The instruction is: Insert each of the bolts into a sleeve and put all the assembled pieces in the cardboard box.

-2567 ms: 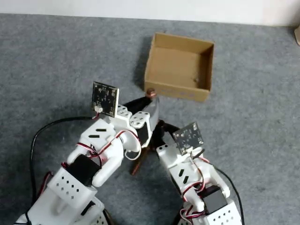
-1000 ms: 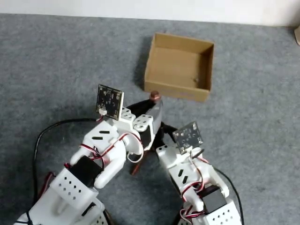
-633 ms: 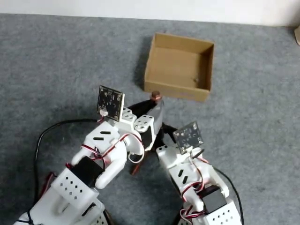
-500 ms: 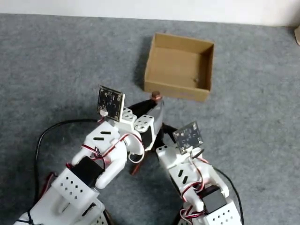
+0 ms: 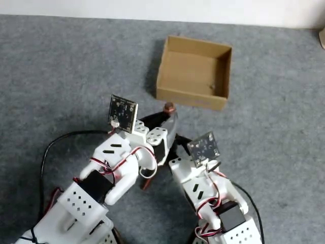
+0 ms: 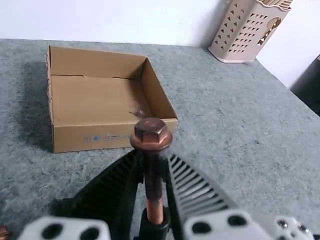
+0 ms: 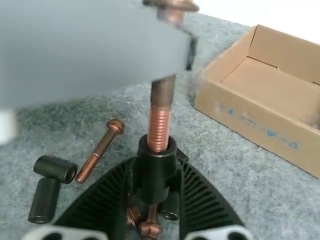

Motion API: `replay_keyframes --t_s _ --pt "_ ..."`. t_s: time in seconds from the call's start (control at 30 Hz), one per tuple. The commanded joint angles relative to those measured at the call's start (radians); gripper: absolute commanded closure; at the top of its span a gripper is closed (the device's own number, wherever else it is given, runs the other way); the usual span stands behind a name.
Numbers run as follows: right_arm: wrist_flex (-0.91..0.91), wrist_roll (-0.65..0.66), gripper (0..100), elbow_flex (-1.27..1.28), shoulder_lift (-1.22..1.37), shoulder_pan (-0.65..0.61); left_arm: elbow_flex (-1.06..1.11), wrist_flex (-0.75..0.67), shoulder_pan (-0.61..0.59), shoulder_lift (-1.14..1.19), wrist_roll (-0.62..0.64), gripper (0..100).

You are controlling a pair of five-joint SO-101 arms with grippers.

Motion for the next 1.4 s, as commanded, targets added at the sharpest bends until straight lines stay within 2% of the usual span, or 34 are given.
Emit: replay_keyframes --t_s 0.0,0.27,0.83,1.0,1.1,1.27,1.37 --pt "0.001 -0.002 99.5 -0.028 -0.012 -0.005 -0.01 0.025 -0.012 -0.008 -0.052 99" --pt "0.001 0.04 99.5 -0.027 -0.012 0.013 0.008 0.18 -0.002 -0.01 -0.17 99" --pt "-0.001 0.043 99.5 -0.019 -0.012 0.016 0.033 0.181 -0.012 -0.018 -0.173 99" --pt "-0.001 0.044 99.5 -0.018 -0.012 0.016 0.033 0.181 -0.008 -0.016 -0.226 99" --pt "-0.001 0.044 99.5 -0.018 -0.012 0.018 0.031 0.181 -0.002 -0.016 -0.299 92" --pt "-0.001 0.044 99.5 -0.018 -0.012 0.018 0.031 0.187 -0.002 -0.018 -0.215 70" --pt "-0.001 0.044 99.5 -0.018 -0.012 0.018 0.027 0.187 0.012 -0.018 -0.21 69"
